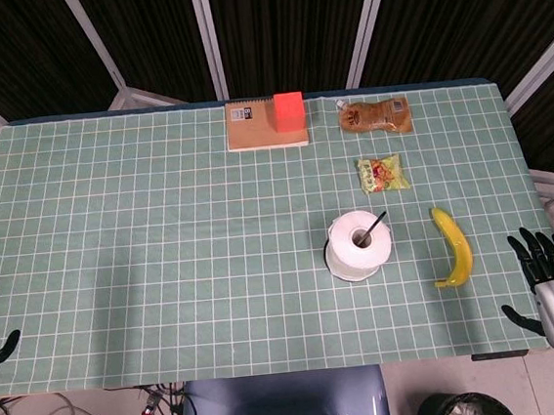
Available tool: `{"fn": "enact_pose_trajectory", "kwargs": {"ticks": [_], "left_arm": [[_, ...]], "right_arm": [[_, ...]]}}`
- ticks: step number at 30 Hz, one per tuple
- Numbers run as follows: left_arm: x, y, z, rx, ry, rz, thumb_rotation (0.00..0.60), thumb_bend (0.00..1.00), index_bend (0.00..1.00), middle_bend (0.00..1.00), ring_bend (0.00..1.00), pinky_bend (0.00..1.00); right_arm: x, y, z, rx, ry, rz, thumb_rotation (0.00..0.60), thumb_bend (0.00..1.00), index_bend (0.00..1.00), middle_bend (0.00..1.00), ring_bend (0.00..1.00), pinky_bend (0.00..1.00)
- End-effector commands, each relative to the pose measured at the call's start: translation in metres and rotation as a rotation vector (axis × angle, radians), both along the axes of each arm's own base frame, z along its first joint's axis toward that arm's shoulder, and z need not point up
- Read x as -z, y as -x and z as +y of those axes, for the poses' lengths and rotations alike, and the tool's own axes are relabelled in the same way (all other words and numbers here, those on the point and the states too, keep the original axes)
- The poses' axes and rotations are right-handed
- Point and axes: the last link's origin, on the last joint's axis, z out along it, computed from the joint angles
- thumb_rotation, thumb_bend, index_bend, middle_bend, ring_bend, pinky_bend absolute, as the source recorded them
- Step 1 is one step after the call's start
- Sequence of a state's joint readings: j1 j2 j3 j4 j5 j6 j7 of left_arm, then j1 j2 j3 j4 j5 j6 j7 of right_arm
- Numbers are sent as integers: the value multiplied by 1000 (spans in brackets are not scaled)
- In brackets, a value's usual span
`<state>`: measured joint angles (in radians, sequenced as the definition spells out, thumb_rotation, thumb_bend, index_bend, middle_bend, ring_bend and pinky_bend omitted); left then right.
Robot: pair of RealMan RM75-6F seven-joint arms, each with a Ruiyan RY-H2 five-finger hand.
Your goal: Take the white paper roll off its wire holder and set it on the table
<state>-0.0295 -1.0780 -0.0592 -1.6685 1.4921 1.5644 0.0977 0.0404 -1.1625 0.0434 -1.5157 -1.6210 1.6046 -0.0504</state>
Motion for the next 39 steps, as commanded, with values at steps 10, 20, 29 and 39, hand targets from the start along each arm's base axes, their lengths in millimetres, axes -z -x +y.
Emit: {"fn": "enact_pose_trajectory", "kwargs": {"ticks": [10, 20, 29, 39], "left_arm": [[0, -3, -3, 9, -4, -1, 600, 224, 117, 0, 0, 34], [-2, -4, -5, 14, -10, -4, 600, 223, 116, 0, 0, 35], [-7, -3, -8, 5, -39, -12, 600, 223, 116, 0, 0, 34], [-6, -4, -8, 5, -36, -6, 600, 224, 116, 0, 0, 34]], "right_arm": [[1, 2, 1, 7, -6, -3, 600, 4, 0, 0, 0, 0], [5, 2, 1, 21, -43, -42, 600, 5, 0, 0, 0, 0], [15, -3, 1, 42, -127, -202, 600, 5, 0, 0, 0, 0], [42, -31, -46, 121, -343, -756, 600, 4, 0, 0, 0, 0]]}}
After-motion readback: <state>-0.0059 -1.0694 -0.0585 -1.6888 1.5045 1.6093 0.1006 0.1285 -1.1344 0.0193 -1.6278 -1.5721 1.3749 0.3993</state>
